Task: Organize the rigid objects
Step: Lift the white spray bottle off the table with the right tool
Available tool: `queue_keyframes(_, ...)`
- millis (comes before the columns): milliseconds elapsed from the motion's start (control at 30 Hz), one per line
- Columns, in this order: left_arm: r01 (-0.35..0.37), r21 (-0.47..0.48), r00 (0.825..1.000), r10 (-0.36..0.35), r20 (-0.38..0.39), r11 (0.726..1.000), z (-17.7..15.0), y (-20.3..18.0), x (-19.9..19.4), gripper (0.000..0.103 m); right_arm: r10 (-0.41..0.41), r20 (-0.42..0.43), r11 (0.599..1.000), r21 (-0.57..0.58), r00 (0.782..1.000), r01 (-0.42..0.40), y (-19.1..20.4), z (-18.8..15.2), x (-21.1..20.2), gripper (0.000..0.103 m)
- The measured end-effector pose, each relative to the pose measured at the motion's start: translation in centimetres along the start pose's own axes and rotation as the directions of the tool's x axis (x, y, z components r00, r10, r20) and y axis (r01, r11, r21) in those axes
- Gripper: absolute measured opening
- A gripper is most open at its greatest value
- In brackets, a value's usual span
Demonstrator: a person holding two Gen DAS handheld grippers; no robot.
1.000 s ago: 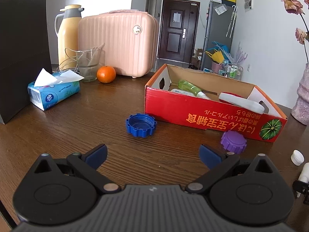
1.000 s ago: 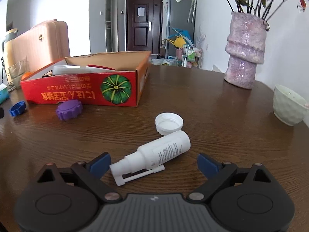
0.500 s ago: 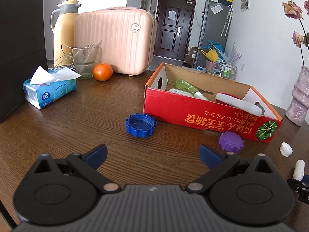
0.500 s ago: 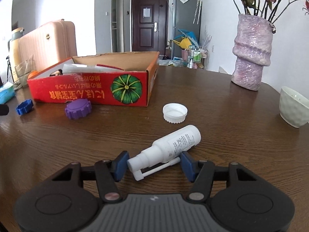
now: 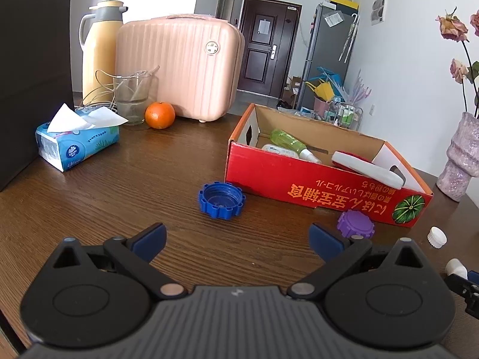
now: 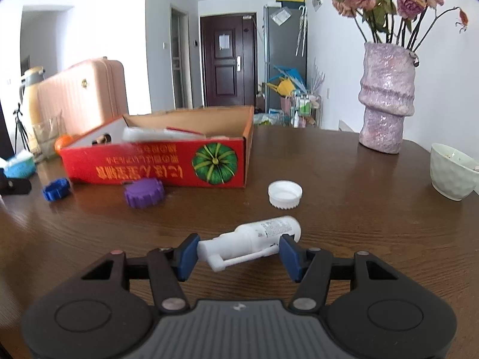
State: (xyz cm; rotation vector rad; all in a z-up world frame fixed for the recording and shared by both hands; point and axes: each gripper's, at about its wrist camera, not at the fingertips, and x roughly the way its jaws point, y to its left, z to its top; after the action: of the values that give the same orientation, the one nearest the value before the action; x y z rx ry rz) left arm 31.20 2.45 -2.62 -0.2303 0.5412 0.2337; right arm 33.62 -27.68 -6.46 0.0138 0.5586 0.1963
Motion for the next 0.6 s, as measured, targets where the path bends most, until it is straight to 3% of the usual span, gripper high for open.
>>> queue_keyframes(200,0.013,-0.010,1.000,-0.013,0.003,1.000,0.2,0.7,-0.4,0.103,0.009,0.032,0.999,0.050,0.999,-0.010,0.4,0.1,-1.1,0.057)
queue_keyframes(233,0.015,-0.011,1.000,-0.015,0.005,1.000,0.2,0.8,-0.4,0.103,0.010,0.038,0.998,0.060,0.999,-0.012,0.4,0.2,-1.3,0.053)
queue_keyframes(267,0.017,-0.013,1.000,-0.017,0.005,1.000,0.3,0.9,-0.5,0.103,0.009,0.049,0.998,0.065,0.999,-0.012,0.6,0.3,-1.5,0.020)
queue_keyframes(300,0.020,-0.014,1.000,-0.020,0.005,1.000,0.3,1.0,-0.5,0.103,0.004,0.044,0.997,0.079,0.999,-0.007,0.5,0.4,-1.6,0.017)
queue_keyframes(333,0.022,-0.015,1.000,-0.022,0.005,1.000,0.3,1.0,-0.6,0.103,0.029,0.038,0.993,0.110,0.999,-0.033,0.2,0.5,-1.6,0.005)
queue_keyframes(500,0.030,-0.018,1.000,-0.030,0.004,0.999,0.4,1.5,-0.8,0.103,0.035,0.010,0.992,0.124,0.999,-0.035,0.6,0.4,-1.1,0.006)
queue_keyframes(600,0.033,-0.020,0.999,-0.033,0.009,0.999,0.5,1.8,-0.9,0.103,0.039,0.007,0.993,0.110,0.999,-0.040,1.0,0.4,-0.9,0.028)
